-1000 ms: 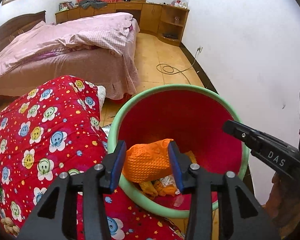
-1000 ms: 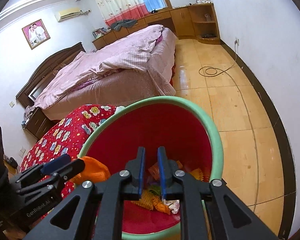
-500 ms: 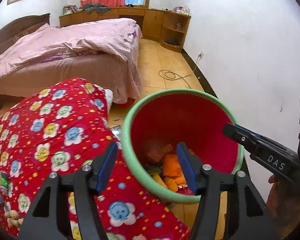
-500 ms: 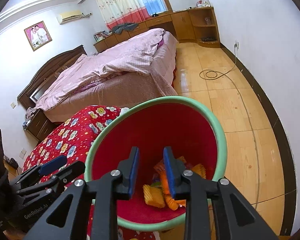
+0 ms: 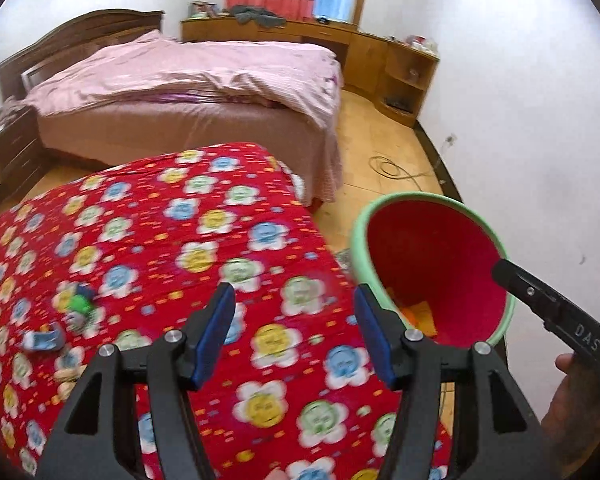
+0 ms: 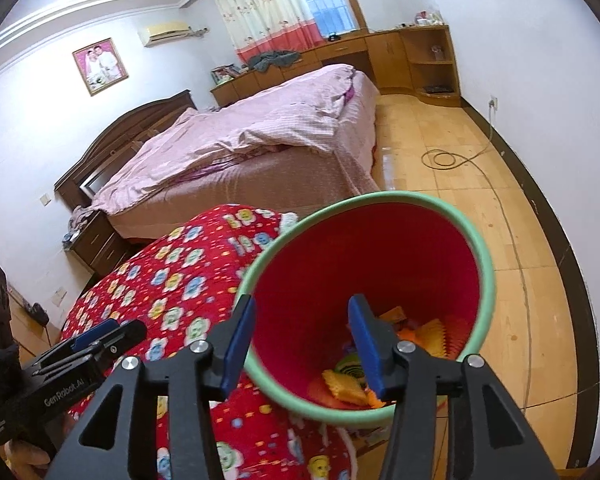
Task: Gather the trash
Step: 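Move both open tools back over the bedspread, then grasp the blue plastic scoop with the left tool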
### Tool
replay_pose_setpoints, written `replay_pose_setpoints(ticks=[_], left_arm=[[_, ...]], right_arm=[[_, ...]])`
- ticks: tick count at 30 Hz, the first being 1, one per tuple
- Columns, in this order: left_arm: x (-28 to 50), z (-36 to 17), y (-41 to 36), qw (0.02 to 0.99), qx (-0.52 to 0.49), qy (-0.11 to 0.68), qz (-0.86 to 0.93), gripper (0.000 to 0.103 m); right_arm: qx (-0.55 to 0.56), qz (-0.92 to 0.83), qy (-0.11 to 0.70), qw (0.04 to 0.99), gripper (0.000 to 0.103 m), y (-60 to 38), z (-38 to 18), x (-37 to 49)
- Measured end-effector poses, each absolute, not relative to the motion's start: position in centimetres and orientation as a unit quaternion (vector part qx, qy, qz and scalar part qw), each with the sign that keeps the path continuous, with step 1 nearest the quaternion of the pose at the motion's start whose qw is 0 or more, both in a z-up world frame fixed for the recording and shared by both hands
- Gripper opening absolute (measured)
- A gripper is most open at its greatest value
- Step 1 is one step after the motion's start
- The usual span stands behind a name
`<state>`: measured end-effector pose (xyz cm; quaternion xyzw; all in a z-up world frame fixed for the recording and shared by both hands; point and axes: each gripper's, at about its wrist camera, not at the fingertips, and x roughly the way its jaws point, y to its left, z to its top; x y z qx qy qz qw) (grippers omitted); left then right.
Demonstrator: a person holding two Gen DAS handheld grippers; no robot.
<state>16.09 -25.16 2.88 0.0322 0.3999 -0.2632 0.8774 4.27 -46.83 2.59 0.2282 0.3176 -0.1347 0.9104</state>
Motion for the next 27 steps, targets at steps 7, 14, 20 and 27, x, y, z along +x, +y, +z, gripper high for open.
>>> replay_pose_setpoints(ticks=[7, 14, 20, 27], left_arm=[[16.2, 3.3, -20.1, 0.89, 0.014, 0.4, -0.219, 0.061], [16.2, 3.6, -15.4, 0.899, 0.012, 0.398, -0.183, 0.061], [16.6, 3.7, -11.7, 0.906, 0.01, 0.396, -0.152, 0.061], [17.2, 3.4, -7.6, 0.911, 0.003, 0.395, -0.116, 0.061]], right_arm=[[0.21, -0.111, 0.322, 0.916, 0.058, -43.2, 3.3, 4.6], [0.192, -0.092, 0.332, 0.919, 0.064, -39.1, 3.9, 5.4], [0.179, -0.082, 0.344, 0.918, 0.064, -36.2, 3.8, 6.4], [0.162, -0.066, 0.36, 0.917, 0.064, -33.0, 3.3, 7.8]])
